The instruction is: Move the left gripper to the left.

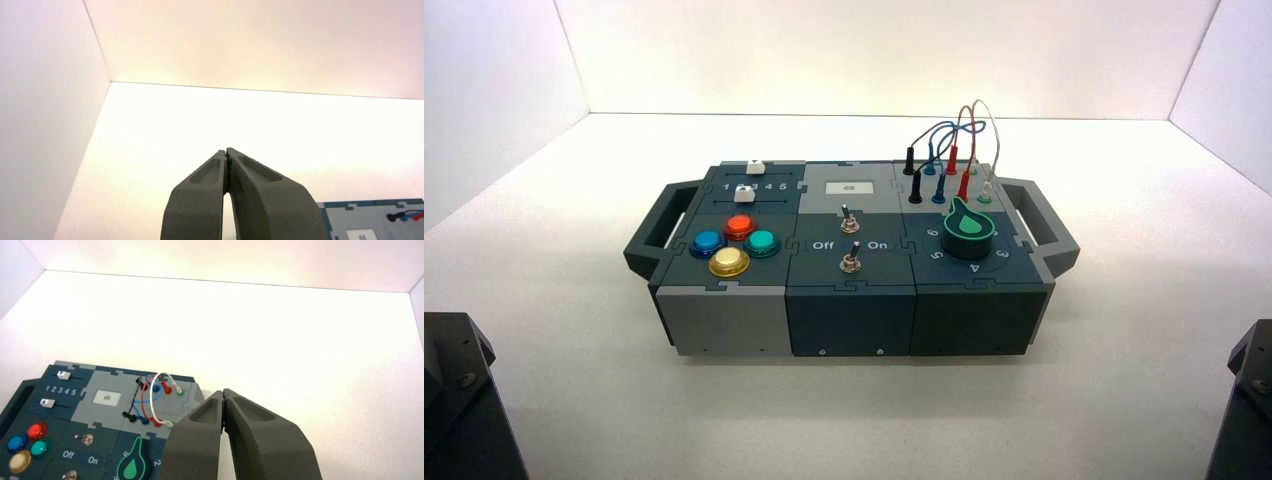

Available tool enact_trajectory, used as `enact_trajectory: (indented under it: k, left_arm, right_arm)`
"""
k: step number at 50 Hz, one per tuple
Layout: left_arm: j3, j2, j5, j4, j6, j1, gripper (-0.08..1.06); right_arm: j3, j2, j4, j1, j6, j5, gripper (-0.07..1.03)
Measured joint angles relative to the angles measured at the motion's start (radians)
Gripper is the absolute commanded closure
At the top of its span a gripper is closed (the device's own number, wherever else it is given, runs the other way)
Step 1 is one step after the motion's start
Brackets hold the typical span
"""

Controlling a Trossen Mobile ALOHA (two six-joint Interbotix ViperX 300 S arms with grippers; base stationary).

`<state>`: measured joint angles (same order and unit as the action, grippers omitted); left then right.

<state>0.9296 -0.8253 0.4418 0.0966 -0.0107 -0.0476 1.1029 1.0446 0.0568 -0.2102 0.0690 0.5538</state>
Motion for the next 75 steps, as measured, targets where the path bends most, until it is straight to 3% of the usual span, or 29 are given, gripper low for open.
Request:
enact_trajectory:
  k: [25,36,45,59,61,75]
  left_arm:
    - [-0.003,0.011,-0.002,-0.002,0.002,0.000,1.01]
    - [-0.063,0.020,-0.012,-0.005,0.000,0.017,1.01]
    - [-0.152,0.078,-0.015,-0.006,0.000,0.094,1.01]
    - [-0.310,0.193,-0.018,-0.006,0.000,0.307,1.01]
    - [-0.356,0.225,-0.020,-0.006,0.000,0.370,1.01]
    - [-0.460,0.330,-0.020,-0.006,0.000,0.482,1.01]
  right_arm:
    - [0.000,0.002,0.000,0.000,0.000,0.000,0.99]
    - [0.000,0.002,0.000,0.000,0.000,0.000,0.99]
    - [0.000,0.002,0.002,-0.015,-0.002,0.000,0.99]
    - [-0.002,0.002,0.002,-0.025,-0.002,0.000,0.99]
    - [-0.002,0.002,0.000,-0.025,-0.002,0.000,0.99]
    - [-0.002,-0.025,0.002,-0.025,-0.002,0.000,0.99]
